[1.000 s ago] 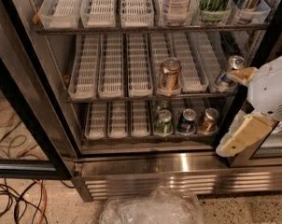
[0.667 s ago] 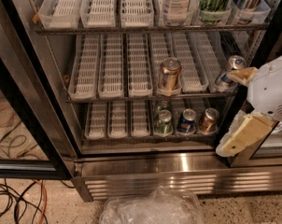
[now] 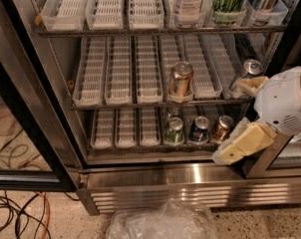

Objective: Pick orange can from bottom shelf of fridge

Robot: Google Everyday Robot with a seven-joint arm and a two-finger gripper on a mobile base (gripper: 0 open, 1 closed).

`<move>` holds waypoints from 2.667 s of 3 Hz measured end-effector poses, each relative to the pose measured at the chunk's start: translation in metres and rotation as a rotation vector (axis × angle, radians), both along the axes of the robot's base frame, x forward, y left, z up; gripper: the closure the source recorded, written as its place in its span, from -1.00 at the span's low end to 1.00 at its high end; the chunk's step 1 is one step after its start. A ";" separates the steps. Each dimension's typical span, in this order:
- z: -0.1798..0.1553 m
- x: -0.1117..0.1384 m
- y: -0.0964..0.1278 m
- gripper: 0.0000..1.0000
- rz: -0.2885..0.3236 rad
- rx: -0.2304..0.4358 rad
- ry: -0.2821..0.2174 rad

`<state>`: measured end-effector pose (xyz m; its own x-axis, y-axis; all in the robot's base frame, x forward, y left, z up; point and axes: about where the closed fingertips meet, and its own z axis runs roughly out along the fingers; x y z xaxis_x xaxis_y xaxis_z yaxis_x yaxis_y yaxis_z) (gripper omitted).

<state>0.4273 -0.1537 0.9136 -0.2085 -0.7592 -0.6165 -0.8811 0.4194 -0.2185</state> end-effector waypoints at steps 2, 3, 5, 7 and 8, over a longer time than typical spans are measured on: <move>-0.002 0.018 0.046 -1.00 -0.259 0.352 -0.011; -0.015 0.026 0.073 -1.00 -0.387 0.491 0.005; -0.033 0.045 0.098 -1.00 -0.577 0.654 0.016; -0.033 0.044 0.100 -1.00 -0.577 0.636 0.005; -0.044 0.045 0.093 -1.00 -0.639 0.633 -0.039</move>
Offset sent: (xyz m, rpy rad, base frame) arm 0.0405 0.0587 -0.0023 0.5898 -0.0361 -0.4974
